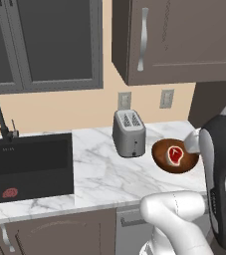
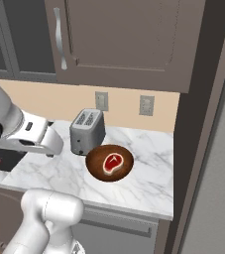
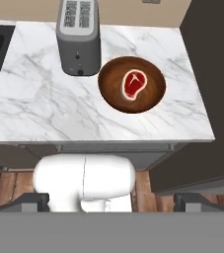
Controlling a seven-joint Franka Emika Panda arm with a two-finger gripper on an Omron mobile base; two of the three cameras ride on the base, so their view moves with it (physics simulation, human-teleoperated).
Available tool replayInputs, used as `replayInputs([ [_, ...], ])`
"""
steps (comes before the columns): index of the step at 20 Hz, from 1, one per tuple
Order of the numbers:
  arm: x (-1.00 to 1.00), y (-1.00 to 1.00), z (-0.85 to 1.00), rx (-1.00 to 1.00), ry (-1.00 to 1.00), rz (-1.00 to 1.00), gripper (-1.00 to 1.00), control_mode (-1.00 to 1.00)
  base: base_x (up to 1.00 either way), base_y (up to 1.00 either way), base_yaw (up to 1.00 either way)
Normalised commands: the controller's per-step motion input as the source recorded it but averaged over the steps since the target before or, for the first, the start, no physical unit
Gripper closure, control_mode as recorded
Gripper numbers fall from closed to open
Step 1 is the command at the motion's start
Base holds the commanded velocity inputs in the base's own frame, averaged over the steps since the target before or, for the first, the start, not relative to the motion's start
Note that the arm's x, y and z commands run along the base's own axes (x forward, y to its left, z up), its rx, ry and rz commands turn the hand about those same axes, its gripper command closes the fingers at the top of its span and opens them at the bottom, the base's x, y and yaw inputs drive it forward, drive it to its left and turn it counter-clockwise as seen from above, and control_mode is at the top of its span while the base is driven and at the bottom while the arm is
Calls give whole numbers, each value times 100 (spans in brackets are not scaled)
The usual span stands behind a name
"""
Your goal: Take the steak, potato, and peach from the freezer and place them in the bowl on the counter.
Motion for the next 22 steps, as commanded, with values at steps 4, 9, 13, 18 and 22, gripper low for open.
replayInputs([
  [4, -2, 0, 0, 1, 0, 0, -100, -100, 0, 0, 0],
  [9, 0, 0, 0, 6, 0, 0, -100, -100, 0, 0, 0],
  [13, 0, 12, 0, 6, -2, 0, -100, -100, 0, 0, 0],
  [18, 0, 16, 0, 0, 0, 0, -100, -100, 0, 0, 0],
  [22, 0, 8, 0, 0, 0, 0, -100, -100, 0, 0, 0],
])
